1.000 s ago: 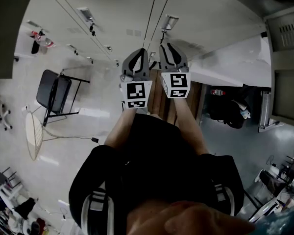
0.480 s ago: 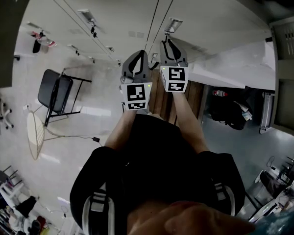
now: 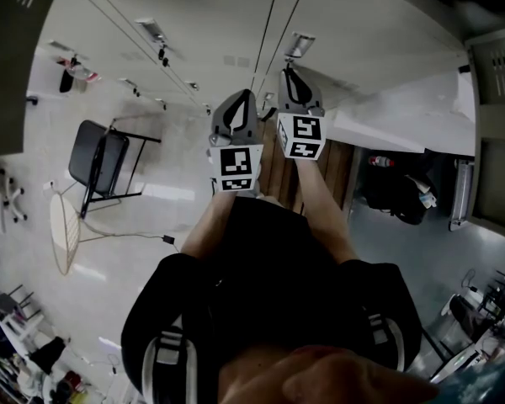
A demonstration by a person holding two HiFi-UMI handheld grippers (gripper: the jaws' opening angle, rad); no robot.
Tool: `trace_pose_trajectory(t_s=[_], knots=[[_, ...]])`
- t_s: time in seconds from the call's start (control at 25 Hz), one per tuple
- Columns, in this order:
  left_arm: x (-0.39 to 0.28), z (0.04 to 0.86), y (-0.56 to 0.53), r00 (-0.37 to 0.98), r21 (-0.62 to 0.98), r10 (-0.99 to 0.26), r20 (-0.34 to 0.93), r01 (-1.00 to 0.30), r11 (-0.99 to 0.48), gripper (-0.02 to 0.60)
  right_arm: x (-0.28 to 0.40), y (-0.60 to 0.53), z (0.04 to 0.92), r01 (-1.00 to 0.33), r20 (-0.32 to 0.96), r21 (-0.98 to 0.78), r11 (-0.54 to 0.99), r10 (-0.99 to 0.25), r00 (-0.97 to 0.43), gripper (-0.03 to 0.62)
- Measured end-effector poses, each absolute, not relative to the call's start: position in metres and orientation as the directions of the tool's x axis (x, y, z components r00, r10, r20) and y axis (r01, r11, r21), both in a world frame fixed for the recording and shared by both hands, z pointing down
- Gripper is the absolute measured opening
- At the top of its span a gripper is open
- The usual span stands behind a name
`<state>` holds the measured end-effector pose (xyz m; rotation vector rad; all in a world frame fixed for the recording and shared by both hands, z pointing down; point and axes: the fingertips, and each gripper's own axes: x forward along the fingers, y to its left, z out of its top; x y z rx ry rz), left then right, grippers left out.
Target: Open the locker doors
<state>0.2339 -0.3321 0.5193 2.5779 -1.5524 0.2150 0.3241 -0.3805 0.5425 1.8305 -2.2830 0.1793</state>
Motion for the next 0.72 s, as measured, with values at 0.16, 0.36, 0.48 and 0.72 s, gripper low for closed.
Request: trace_pose_trajectory(t_s=[0.16, 0.36, 0.48, 0.72], knots=[[0.2356, 0.5207, -0.3306, 0.465, 0.029, -0.865, 0.189, -0.883, -0.469, 0.009, 0.325, -0.3792, 0.5448, -0.977, 0.236, -0.057, 0.207, -0.948, -0.215, 0.049], [0.2371, 0.5204, -0.3279, 0.469, 0.017, -0.863, 0.191, -0.88, -0.474, 0.009, 0.3268, -0.3785, 0.5457, -0.971, 0.219, -0.131, 0.201, -0.949, -0.226, 0.048], [0.2359, 0.5202, -0.3266, 0.467, 0.008, -0.862, 0.195, -0.88, -0.475, 0.009, 0.3284, -0.3788, 0.5455, -0.951, 0.187, -0.239, 0.197, -0.952, -0.244, 0.046], [0.2338, 0.5188, -0.3238, 0.466, 0.0, -0.862, 0.198, -0.879, -0.476, 0.009, 0.3311, -0.3785, 0.5466, -0.896, 0.136, -0.403, 0.186, -0.956, -0.259, 0.046]])
